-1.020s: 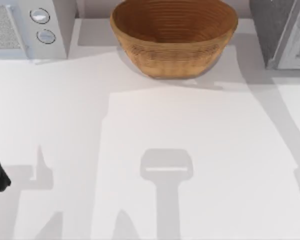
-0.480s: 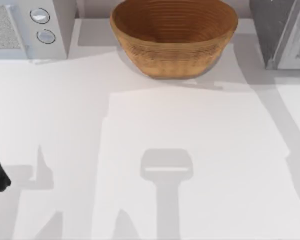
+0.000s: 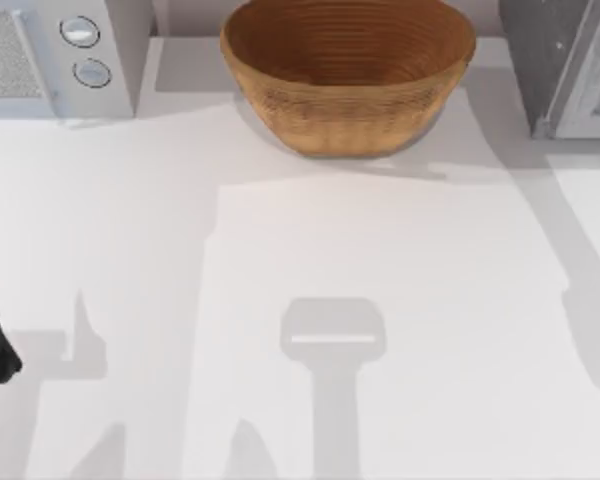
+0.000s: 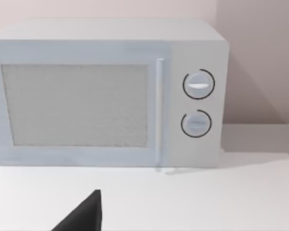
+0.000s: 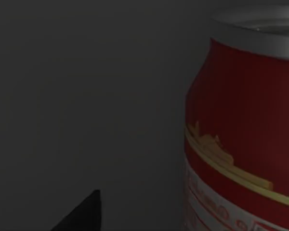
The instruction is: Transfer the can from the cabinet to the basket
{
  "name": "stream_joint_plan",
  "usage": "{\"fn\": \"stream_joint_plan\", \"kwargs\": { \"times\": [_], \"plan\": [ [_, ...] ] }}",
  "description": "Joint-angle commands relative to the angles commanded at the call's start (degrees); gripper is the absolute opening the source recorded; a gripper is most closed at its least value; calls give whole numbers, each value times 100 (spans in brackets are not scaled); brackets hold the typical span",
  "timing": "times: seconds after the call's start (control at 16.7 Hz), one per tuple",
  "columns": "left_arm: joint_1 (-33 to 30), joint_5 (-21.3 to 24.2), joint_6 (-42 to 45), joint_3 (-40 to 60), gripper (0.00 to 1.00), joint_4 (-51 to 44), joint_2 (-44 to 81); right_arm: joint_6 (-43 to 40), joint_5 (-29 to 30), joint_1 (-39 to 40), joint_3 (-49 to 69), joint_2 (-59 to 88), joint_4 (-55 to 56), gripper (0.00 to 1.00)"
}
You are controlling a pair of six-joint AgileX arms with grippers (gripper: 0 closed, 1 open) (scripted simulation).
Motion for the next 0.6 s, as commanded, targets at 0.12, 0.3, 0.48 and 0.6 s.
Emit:
{"fn": "stream_joint_plan", "kwargs": {
  "times": [0.12, 0.3, 0.48, 0.6],
  "plan": [
    [0, 0, 0, 0, 100, 0, 0, 0, 0, 0, 0, 0, 0, 92],
    [0, 0, 0, 0, 100, 0, 0, 0, 0, 0, 0, 0, 0, 70],
    [0, 0, 0, 0, 100, 0, 0, 0, 0, 0, 0, 0, 0, 47],
    [0, 0, 0, 0, 100, 0, 0, 0, 0, 0, 0, 0, 0, 32]
  ]
}}
